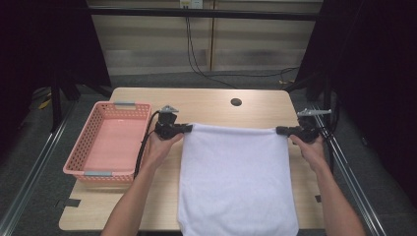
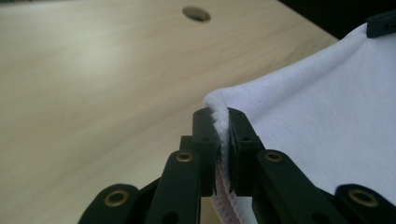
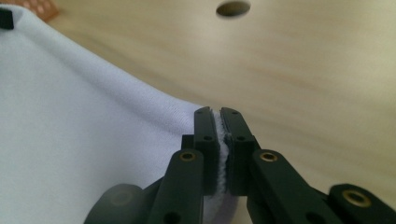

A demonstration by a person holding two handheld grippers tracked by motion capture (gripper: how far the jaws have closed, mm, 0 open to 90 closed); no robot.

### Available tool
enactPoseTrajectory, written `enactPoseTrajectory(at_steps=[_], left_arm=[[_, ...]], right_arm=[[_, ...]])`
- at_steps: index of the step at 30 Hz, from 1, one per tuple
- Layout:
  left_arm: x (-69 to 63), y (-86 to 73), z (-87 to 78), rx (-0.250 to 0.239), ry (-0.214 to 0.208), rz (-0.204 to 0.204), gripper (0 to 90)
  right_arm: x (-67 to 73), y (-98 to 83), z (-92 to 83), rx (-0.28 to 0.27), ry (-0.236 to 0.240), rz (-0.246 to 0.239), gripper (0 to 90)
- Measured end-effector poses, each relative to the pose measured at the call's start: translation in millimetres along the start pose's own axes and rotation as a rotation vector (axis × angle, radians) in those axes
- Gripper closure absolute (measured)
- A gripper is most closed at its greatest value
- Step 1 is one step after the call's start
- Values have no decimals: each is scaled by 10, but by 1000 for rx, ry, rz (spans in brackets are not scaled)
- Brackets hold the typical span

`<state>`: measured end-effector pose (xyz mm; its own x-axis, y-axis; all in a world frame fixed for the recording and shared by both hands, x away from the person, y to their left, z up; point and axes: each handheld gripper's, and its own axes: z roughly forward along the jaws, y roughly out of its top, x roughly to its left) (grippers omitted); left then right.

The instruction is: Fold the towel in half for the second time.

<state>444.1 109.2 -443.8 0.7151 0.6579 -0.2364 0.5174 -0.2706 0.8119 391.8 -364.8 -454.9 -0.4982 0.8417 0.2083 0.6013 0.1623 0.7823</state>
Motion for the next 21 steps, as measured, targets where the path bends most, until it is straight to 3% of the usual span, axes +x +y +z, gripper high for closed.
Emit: enactPoseTrajectory(at_steps=[5,7,9,11,14,18,20,21], left_arm=[[-10,251,-137,-65,21,39,836],[-23,278,-180,-81,14,36,836],[-73,239,-211,-89,8,41,836],[-137,182,-253,-75,-3,72,836],[-239,84,-367,-91,-33,79,836],[-401,-35,-544,-85,-65,101,836],[-518,-109,-663,-88,-69,137,836],[-547,-132,-705,-93,-81,130,836]], right_arm=[[-12,353,-136,-101,-19,-15,864],[-6,448,-199,-151,-6,-7,865],[30,471,-240,-157,6,-18,866],[76,431,-277,-155,24,-34,866],[157,312,-377,-162,57,-40,867],[273,113,-610,-175,95,-54,868],[351,10,-760,-189,115,-63,868],[397,-36,-820,-189,127,-70,868]])
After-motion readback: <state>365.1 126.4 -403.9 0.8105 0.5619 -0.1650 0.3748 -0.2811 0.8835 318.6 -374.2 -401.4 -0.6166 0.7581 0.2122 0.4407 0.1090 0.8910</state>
